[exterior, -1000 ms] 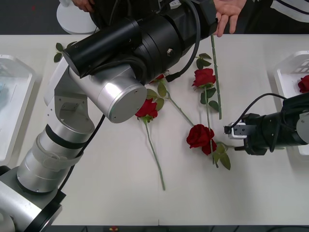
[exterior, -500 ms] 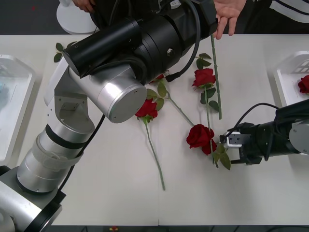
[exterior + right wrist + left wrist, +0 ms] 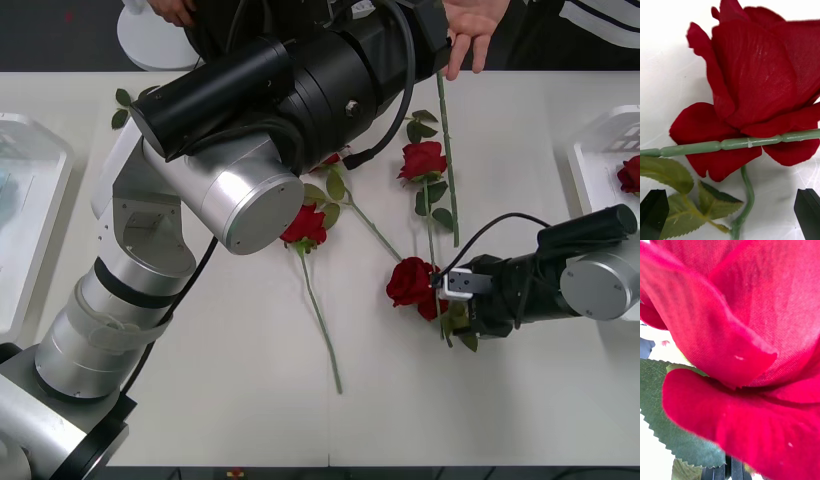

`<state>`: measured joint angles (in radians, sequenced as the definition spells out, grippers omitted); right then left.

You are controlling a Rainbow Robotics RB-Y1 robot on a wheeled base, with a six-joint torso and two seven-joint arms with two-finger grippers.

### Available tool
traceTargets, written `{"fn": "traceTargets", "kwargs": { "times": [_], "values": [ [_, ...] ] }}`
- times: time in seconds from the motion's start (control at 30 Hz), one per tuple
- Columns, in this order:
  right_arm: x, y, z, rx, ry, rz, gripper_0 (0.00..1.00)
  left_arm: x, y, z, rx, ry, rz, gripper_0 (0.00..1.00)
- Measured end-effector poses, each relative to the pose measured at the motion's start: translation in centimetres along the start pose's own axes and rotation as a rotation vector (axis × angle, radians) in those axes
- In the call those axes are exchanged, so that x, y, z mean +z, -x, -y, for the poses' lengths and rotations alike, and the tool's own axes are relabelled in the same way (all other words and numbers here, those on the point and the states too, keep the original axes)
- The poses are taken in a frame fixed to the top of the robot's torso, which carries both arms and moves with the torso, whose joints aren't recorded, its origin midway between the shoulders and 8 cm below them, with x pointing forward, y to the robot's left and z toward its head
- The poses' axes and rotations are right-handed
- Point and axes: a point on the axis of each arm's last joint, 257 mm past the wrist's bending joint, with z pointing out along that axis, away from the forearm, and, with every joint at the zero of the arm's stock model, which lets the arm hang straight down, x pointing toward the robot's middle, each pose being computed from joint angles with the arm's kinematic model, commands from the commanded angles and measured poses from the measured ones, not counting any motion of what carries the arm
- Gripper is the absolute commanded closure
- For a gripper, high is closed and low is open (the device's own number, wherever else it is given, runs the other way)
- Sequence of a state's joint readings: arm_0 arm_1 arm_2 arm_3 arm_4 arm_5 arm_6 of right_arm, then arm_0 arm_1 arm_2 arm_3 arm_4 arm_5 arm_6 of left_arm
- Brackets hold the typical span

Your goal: Place the red flowers into the right box and the blue flowers into the left box. If a person shows an open palm, hand one flower to the person first, then continue sorting.

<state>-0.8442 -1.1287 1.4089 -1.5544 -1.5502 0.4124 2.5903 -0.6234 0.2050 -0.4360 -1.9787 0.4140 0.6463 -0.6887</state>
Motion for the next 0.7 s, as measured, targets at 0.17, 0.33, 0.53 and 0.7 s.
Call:
{"fn": "traceTargets", "kwargs": {
  "times": [0.17, 0.33, 0.53, 0.7],
  "values": [
    [0.8, 0.1, 0.1, 0.0, -0.001, -0.002, 0.05, 0.0, 0.0, 0.0, 0.0, 0.0, 0.0, 1.0],
    [1.3, 0.1, 0.5, -0.009, -0.009, -0.006, 0.35, 0.0, 0.0, 0.0, 0.0, 0.0, 0.0, 1.0],
    [1.4, 0.1, 0.5, -0.015, -0.01, -0.008, 0.45, 0.0, 0.0, 0.0, 0.0, 0.0, 0.0, 1.0],
    [1.5, 0.0, 0.5, -0.017, -0.011, -0.012, 0.44, 0.0, 0.0, 0.0, 0.0, 0.0, 0.0, 1.0]
  ]
}}
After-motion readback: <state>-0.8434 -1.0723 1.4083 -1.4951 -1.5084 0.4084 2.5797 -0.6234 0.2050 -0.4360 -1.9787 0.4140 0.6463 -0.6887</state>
